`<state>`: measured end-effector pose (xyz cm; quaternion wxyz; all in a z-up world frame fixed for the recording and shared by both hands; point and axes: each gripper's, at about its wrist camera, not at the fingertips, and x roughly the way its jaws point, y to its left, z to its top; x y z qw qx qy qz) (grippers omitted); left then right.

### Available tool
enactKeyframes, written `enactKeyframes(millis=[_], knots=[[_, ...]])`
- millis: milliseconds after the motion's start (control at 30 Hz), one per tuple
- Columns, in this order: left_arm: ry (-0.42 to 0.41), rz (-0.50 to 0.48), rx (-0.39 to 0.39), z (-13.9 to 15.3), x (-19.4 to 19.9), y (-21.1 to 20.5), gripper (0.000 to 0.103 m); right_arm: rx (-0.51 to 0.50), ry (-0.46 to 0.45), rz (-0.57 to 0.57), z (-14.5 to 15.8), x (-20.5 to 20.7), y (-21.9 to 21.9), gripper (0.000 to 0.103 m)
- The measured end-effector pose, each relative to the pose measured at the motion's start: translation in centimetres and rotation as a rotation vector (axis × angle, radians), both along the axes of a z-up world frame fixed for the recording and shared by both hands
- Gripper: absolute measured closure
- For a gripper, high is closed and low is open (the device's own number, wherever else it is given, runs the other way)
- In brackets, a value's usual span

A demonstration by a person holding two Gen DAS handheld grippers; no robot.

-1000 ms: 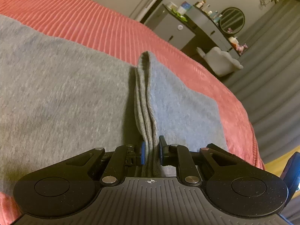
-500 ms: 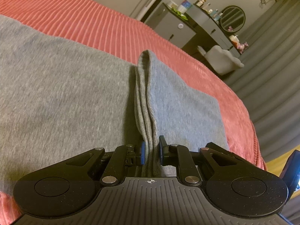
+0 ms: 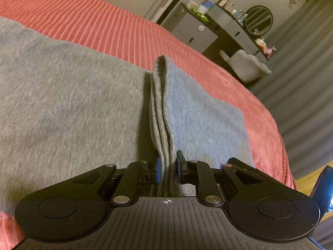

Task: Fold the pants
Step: 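Release the crease with the left gripper and lift it away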

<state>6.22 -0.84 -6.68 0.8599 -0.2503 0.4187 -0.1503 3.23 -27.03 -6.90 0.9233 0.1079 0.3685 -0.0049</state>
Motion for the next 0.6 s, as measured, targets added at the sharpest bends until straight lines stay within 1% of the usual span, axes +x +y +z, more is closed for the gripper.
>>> enactKeyframes(millis=[367,433,500,533,600], knots=[[-0.006,-0.004,0.016,0.2,-0.1,-0.2,0.086,0.004,-0.006,-0.004,-0.2,0.1,0.0,0.005],[-0.011,-0.001,0.037,0.5,-0.3,-0.4,0.086,0.001,-0.010,-0.003,-0.2,0.1,0.0,0.005],[-0.023,0.017,0.110,0.9,-0.6,-0.6,0.088,-0.001,-0.016,-0.001,-0.1,0.1,0.1,0.005],[-0.037,0.044,0.174,1.2,-0.8,-0.7,0.089,-0.001,-0.022,-0.001,0.0,0.0,0.1,0.005],[-0.079,0.110,0.332,1.6,-1.3,-1.0,0.089,0.002,-0.036,-0.004,0.2,-0.1,0.1,0.005]])
